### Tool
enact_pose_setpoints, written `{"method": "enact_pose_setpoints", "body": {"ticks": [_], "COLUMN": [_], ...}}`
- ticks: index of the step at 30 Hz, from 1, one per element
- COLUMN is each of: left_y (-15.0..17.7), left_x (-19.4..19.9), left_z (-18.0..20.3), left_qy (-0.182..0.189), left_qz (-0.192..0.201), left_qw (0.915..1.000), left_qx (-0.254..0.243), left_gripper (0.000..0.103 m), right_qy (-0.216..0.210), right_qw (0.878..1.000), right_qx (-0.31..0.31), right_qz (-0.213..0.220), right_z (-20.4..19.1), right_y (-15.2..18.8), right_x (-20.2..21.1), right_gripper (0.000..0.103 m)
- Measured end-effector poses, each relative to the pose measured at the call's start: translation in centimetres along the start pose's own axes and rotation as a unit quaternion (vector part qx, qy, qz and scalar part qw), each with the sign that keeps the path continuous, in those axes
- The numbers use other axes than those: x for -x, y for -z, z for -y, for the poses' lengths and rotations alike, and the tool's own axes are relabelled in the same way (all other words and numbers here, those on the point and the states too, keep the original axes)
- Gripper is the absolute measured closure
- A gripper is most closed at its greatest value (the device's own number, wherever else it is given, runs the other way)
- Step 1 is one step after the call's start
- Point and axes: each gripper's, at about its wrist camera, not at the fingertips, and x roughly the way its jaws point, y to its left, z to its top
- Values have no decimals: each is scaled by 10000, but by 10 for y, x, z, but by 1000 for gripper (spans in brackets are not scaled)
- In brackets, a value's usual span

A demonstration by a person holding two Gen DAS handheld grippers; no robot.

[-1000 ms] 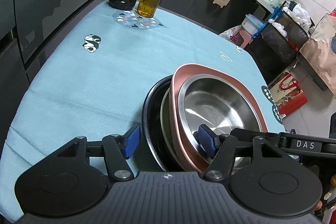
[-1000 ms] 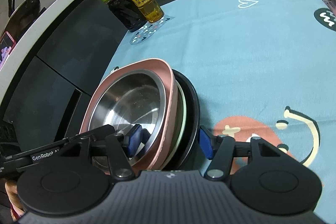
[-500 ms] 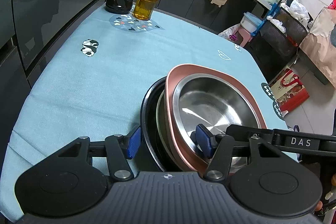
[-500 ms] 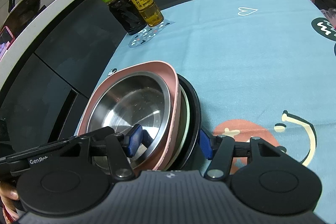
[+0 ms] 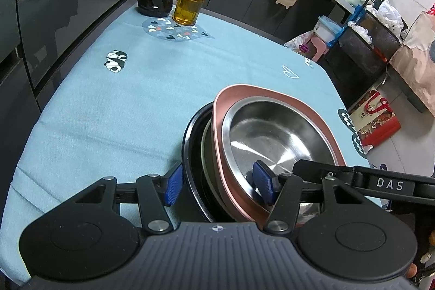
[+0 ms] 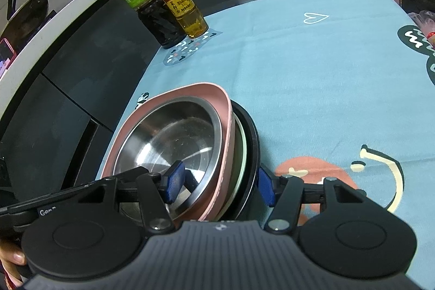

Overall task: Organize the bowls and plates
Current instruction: 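Carry the dish stack with the left gripper toward the bottles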

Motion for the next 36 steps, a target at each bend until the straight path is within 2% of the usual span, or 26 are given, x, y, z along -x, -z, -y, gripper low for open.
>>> {"method": "enact_pose_setpoints", "body": {"ticks": [18, 36], "left_y": [-28, -77], "left_x": [-1, -50], "left_z": [11, 23], "left_qy": [-37, 14], "left_qz": [198, 38], "left_qw": [9997, 10000], "left_qx": [-103, -83], "left_gripper": [50, 50], "right_qy": [-70, 12], "right_qw": [9999, 9997], "right_qx": [13, -199], "right_qz": [116, 122], "right_z": [1, 25], "right_y": [-27, -74], "right_x": [2, -19], "right_gripper": [55, 55]}}
